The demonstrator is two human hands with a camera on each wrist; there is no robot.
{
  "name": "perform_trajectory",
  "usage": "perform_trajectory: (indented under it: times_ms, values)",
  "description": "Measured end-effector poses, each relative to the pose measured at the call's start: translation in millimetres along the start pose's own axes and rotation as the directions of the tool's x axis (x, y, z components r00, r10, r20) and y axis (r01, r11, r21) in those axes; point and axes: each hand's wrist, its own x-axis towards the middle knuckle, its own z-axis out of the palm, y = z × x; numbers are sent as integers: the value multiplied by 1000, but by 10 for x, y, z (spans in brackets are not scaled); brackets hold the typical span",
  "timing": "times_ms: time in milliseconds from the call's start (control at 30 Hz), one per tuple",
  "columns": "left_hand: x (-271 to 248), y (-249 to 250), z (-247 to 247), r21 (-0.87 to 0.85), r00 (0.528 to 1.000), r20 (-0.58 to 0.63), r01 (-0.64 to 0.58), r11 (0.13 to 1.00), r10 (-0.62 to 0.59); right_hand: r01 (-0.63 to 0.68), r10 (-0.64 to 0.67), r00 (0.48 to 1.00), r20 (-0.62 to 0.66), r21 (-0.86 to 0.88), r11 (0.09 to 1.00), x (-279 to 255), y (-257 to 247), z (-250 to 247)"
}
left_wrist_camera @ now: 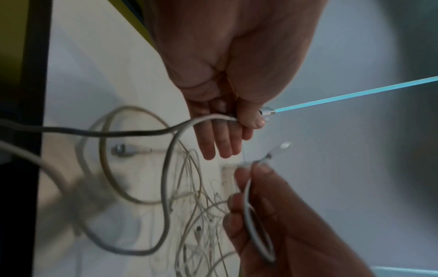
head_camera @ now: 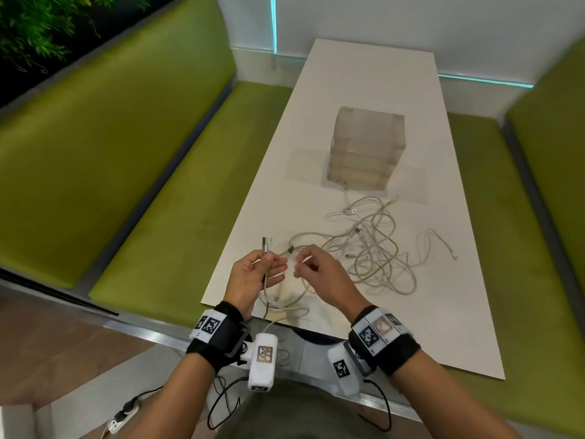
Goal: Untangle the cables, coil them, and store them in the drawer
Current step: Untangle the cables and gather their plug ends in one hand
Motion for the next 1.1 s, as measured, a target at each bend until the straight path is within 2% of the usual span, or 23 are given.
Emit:
perform_trajectory:
  times_ms: [67, 133, 267, 400, 467, 500, 567, 633, 667, 800, 867, 967, 1033, 1100]
  values:
    - [-1, -7, 151, 11, 999, 47, -5, 1000, 4, 9, -8, 1000, -7, 175, 985, -98, -77, -68]
    - [-19, 0, 305, 38, 996, 93, -21, 999, 18, 21, -9, 999, -46, 263, 965, -137, -99, -81]
    - [-50, 8, 473, 8, 989, 145, -18, 1000, 17, 15, 41, 989, -139, 383, 924, -153, -66, -178]
    - [-77, 16, 528, -18, 976, 217, 11, 1000, -7, -20, 93, 987, -129, 483, 876, -168, -56, -268]
    - [-94, 53, 556, -56, 975, 223, 25, 998, -12, -42, 91, 992, -89, 448, 893, -179, -71, -292]
    - [-87, 80, 557, -88, 979, 206, 29, 996, -11, -55, 75, 996, -42, 365, 929, -188, -71, -315]
    - [-37, 167, 507, -201, 990, 144, 36, 979, -7, -37, 32, 994, 105, 43, 998, -206, -27, -407]
    - [36, 307, 386, -349, 997, 83, 21, 937, 9, 28, 27, 976, 214, -246, 969, -209, 71, -541]
    - [59, 379, 328, -389, 998, 62, 0, 921, 26, 49, 20, 974, 227, -294, 954, -197, 123, -612]
    - [45, 585, 261, -393, 997, 10, -68, 917, 78, 86, -60, 994, 87, -332, 939, 2, 270, -829]
    - [24, 659, 253, -402, 992, 3, -111, 909, 122, 54, -42, 998, 41, -336, 940, 123, 351, -902]
    - [52, 705, 209, -391, 985, -27, -169, 905, 172, 6, -2, 1000, 18, -203, 979, 182, 403, -955]
    - [78, 645, 205, -353, 986, -52, -168, 921, 160, 40, -39, 999, 11, -111, 993, 163, 345, -941]
    - [78, 517, 279, -264, 994, -40, -112, 958, 105, 104, -104, 995, 3, -35, 994, 136, 256, -894]
